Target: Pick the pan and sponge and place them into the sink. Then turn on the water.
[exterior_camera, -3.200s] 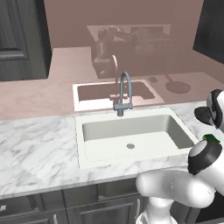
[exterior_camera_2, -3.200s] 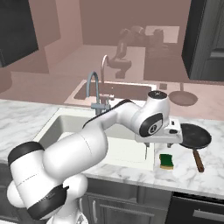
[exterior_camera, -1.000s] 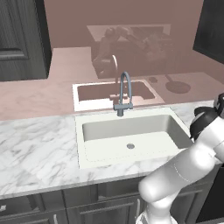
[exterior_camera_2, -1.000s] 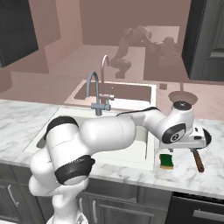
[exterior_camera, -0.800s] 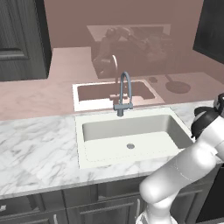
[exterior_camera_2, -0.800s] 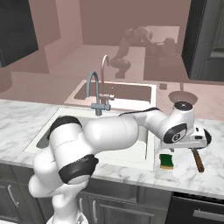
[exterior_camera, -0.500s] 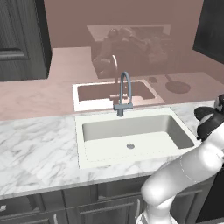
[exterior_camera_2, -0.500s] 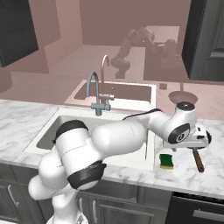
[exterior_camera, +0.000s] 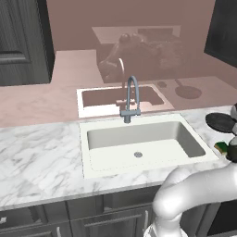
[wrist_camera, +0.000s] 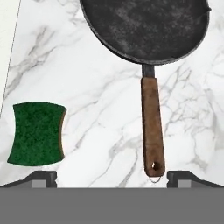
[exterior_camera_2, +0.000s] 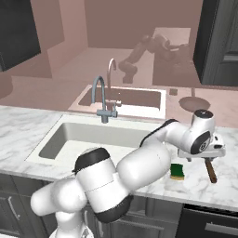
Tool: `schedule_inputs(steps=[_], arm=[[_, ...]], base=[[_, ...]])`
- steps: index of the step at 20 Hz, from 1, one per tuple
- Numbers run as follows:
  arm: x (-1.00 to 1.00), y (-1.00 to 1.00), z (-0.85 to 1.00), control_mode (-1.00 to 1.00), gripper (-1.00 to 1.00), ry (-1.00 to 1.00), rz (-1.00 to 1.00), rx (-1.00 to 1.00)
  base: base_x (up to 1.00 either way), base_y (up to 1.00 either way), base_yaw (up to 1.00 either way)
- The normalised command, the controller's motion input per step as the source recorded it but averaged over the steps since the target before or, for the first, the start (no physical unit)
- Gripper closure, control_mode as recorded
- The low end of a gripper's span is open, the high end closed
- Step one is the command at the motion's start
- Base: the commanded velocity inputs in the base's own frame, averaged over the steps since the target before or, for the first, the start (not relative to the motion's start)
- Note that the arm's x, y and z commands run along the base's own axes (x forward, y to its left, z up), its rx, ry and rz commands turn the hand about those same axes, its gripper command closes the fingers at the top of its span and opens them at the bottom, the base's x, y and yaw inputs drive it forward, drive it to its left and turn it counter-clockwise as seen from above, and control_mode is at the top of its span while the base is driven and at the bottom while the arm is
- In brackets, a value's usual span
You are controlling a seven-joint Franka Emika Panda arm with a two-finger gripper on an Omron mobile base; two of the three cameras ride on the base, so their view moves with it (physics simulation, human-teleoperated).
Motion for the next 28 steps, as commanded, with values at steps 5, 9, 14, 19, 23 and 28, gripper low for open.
schedule_inputs(steps=[5, 9, 14, 19, 23, 28], arm=[[0.08, -0.1, -0.2, -1.0, -1.0, 0.01, 0.0, 0.0], [0.08, -0.07, -0.24, -1.0, -1.0, 0.01, 0.0, 0.0], [0.12, -0.09, -0.26, -1.0, -1.0, 0.02, 0.01, 0.0], [0.16, -0.12, -0.25, -1.0, -1.0, 0.02, 0.02, 0.0], [0.17, -0.16, -0.23, -1.0, -1.0, 0.02, 0.03, 0.0], [0.19, -0.22, -0.18, -1.0, -1.0, 0.01, 0.04, 0.0]], base=[[0.0, 0.0, 0.0], [0.0, 0.0, 0.0], [0.0, 0.0, 0.0], [0.0, 0.0, 0.0], [0.0, 0.0, 0.0], [0.0, 0.0, 0.0]])
